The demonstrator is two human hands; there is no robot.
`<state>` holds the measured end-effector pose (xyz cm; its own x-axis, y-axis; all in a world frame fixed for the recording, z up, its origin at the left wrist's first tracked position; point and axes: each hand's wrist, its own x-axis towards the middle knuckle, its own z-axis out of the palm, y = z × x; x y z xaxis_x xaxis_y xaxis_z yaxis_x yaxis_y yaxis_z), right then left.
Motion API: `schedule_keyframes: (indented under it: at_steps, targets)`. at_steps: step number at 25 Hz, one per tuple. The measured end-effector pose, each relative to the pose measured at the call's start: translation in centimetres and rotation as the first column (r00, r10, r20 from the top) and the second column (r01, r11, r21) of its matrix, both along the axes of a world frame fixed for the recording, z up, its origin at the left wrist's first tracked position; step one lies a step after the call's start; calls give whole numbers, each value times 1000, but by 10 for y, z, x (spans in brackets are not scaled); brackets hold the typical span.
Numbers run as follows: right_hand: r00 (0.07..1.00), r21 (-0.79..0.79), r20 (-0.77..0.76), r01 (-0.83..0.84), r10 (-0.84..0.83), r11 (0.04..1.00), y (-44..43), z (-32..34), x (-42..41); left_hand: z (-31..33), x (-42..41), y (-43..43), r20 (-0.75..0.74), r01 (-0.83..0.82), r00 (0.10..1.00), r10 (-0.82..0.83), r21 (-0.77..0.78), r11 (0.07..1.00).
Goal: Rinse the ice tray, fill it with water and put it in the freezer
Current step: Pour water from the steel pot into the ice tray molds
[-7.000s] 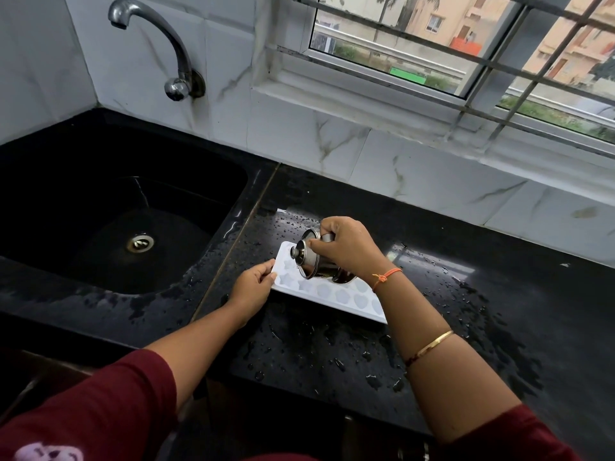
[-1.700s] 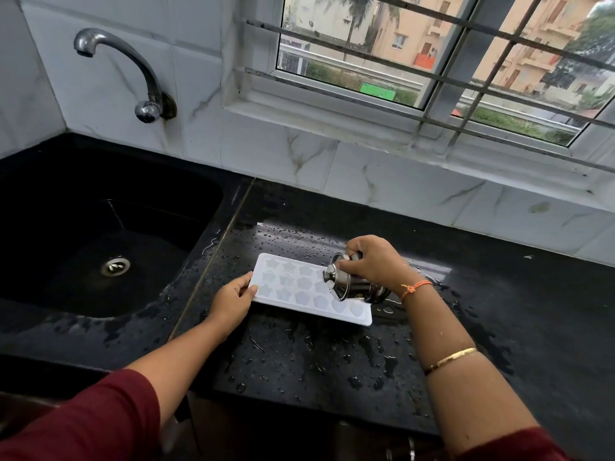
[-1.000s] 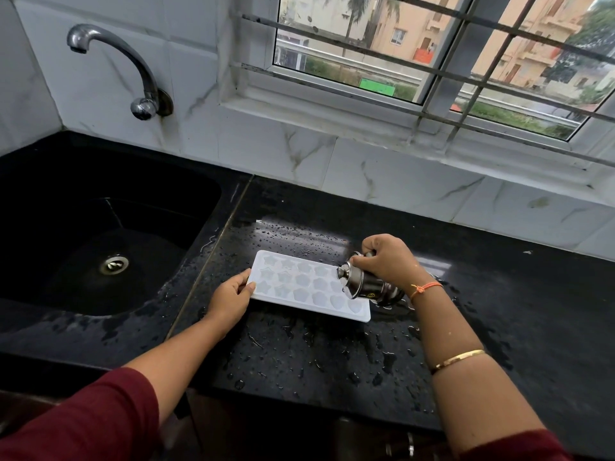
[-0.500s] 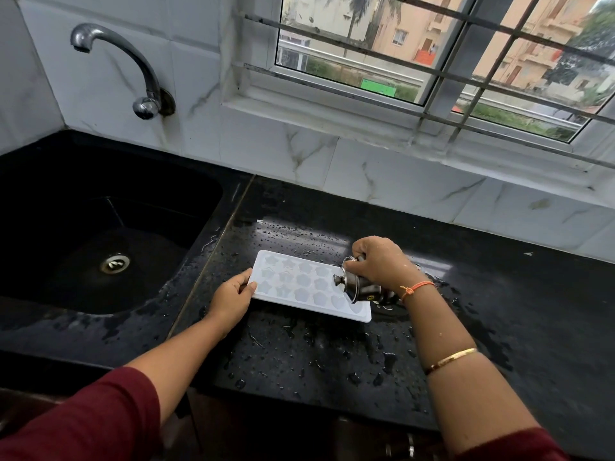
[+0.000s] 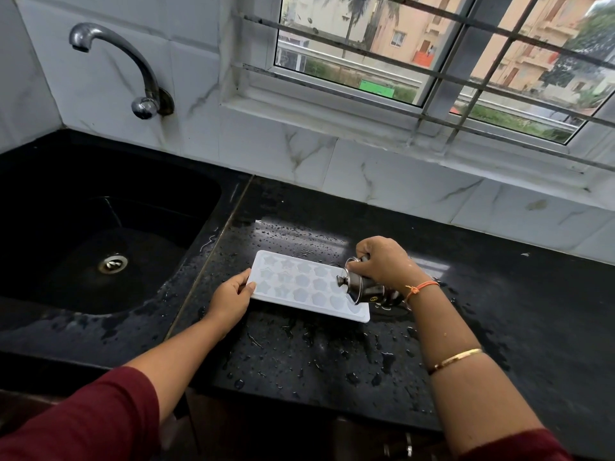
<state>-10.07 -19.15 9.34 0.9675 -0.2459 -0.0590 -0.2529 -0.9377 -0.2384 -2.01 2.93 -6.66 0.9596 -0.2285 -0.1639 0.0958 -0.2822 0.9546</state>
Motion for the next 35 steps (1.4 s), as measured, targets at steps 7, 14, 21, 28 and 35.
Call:
schedule_keyframes:
  at_steps: [7,14,21,28,35]
  targets:
    - [999,4,28,18,-18,1000,-7,2,-2,1,-1,0,3,0,1000,0,2,1000]
    - [997,-102,-56,51,-57,993,-12,5,-4,6,-4,-2,16,0,1000,-1,25,1000]
    - [994,-125,-94,43,-55,991,-9,3,-4,8,-5,0,12,4,1000,-4,33,999]
    - [997,-172,-68,30,-42,985,-8,5,-4,11,-7,0,17,7,1000,-7,35,999]
    - [997,-109,-59,39,-45,993,-9,0,-4,12,-7,1,17,13,1000,-14,56,998]
